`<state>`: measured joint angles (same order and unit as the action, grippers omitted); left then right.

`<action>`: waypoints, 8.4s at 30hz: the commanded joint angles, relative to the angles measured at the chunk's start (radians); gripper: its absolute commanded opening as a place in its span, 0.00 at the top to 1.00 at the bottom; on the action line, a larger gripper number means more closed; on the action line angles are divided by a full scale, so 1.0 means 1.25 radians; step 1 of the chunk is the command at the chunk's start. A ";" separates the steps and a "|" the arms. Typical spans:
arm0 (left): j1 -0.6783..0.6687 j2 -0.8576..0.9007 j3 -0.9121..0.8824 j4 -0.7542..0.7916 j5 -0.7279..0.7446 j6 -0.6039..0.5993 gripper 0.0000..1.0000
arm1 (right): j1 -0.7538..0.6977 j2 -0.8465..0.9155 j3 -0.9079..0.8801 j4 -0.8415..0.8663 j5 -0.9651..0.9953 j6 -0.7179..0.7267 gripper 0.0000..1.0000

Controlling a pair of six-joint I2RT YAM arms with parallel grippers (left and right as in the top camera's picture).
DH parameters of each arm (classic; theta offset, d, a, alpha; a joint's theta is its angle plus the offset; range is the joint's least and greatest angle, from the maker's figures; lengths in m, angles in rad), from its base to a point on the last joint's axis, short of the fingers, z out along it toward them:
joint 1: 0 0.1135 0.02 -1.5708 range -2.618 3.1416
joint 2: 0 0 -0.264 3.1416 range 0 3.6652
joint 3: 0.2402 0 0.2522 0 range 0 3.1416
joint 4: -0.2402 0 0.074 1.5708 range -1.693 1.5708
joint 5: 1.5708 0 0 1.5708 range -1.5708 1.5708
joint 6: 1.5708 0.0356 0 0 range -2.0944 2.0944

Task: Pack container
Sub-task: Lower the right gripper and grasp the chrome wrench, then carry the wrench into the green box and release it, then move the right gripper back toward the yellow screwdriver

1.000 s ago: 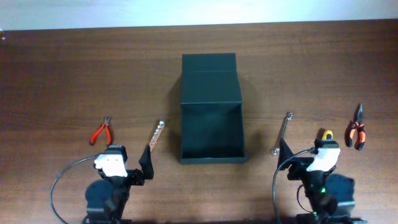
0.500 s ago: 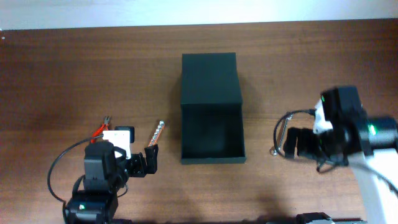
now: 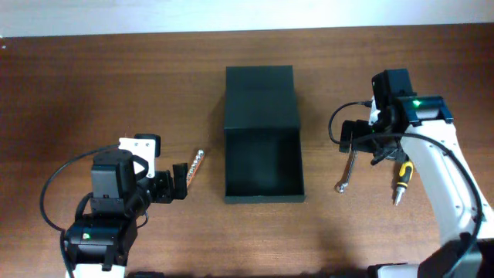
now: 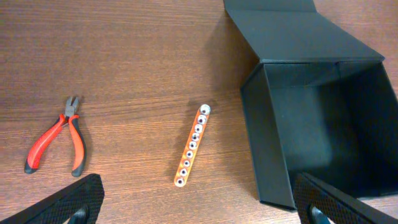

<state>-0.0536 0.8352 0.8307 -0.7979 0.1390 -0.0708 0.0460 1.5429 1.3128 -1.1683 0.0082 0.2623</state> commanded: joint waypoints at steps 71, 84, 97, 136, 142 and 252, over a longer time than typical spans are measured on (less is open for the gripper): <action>0.003 0.001 0.016 0.042 -0.046 0.016 0.01 | -0.038 0.132 -0.368 0.396 0.000 0.090 0.80; 0.003 0.001 0.016 0.043 -0.046 0.016 0.01 | -0.038 0.132 -0.368 0.394 -0.004 0.090 0.96; 0.003 0.001 0.016 0.043 -0.046 0.016 0.01 | -0.038 0.132 -0.367 0.396 -0.003 0.087 0.96; 0.003 0.001 0.016 0.046 -0.095 0.016 0.01 | 0.472 0.097 0.136 0.026 -0.166 -0.722 0.96; 0.003 0.001 0.016 0.046 -0.094 0.016 0.01 | 0.470 0.193 0.126 0.040 -0.166 -0.731 0.96; 0.003 0.001 0.016 0.045 -0.094 0.016 0.01 | -0.398 0.067 -0.256 0.221 0.024 -0.035 0.01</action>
<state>-0.0536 0.8360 0.8341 -0.7414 0.0254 -0.0673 -0.4465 1.5951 0.9962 -0.9104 0.0334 0.2096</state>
